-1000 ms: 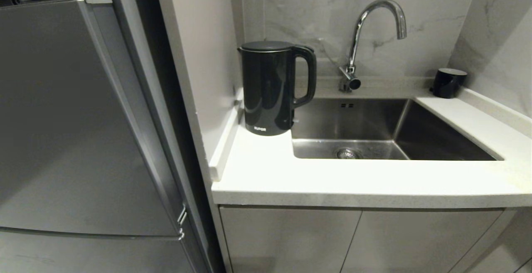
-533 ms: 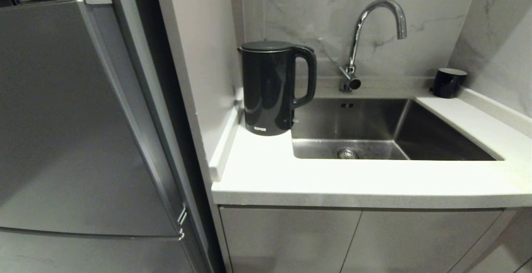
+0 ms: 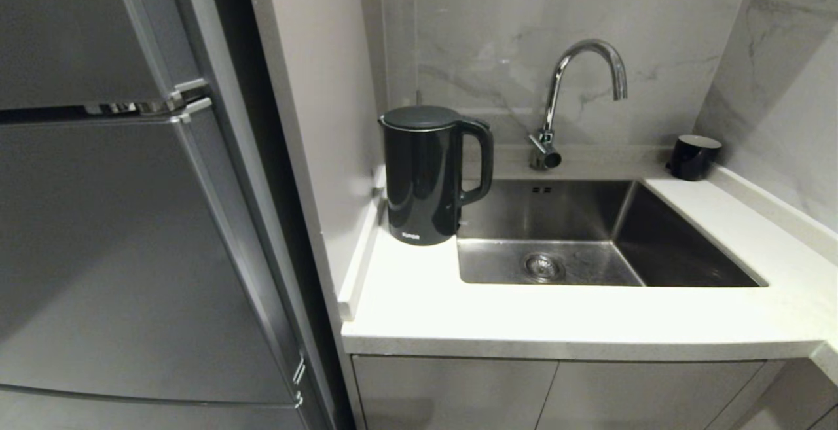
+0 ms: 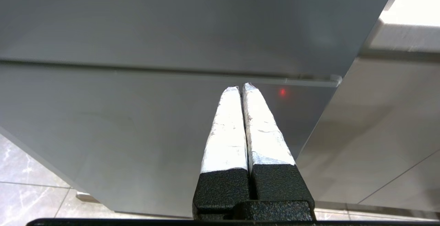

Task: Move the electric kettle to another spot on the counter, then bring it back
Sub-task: Grab the kettle

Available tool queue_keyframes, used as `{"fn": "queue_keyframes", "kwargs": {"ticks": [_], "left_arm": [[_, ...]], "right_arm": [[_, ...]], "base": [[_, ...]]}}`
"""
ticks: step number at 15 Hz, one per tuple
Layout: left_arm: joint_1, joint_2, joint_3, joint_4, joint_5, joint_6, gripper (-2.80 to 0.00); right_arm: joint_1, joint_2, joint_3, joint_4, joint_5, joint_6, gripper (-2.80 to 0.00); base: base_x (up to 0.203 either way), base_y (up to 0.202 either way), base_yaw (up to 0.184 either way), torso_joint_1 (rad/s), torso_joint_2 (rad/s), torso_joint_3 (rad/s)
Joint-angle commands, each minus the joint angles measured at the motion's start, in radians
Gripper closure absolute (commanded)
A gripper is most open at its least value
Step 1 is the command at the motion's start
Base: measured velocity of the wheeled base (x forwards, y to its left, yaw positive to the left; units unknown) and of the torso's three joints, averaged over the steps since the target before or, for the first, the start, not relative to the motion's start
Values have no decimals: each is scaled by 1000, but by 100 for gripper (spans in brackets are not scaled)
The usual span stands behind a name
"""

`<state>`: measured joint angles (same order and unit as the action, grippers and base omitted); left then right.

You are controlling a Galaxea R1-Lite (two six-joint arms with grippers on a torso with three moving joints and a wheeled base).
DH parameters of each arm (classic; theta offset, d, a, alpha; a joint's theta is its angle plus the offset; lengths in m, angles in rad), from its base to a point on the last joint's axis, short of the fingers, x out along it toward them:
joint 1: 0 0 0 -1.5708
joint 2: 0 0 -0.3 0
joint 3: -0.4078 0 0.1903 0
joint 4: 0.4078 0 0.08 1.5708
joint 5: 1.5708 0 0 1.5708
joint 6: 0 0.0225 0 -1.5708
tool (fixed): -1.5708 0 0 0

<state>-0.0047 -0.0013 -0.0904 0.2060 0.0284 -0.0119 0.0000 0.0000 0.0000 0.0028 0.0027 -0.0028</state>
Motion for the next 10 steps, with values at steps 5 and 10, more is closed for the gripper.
{"fn": "queue_keyframes", "kwargs": {"ticks": [5, 10], "left_arm": [[0, 1, 0, 1, 1, 0, 0], [0, 1, 0, 1, 1, 0, 0]], "right_arm": [[0, 2, 0, 0, 0, 0, 0], [0, 0, 0, 0, 0, 0, 0]], "base": [[0, 0, 0, 183, -556, -383], [0, 0, 0, 207, -570, -366]]}}
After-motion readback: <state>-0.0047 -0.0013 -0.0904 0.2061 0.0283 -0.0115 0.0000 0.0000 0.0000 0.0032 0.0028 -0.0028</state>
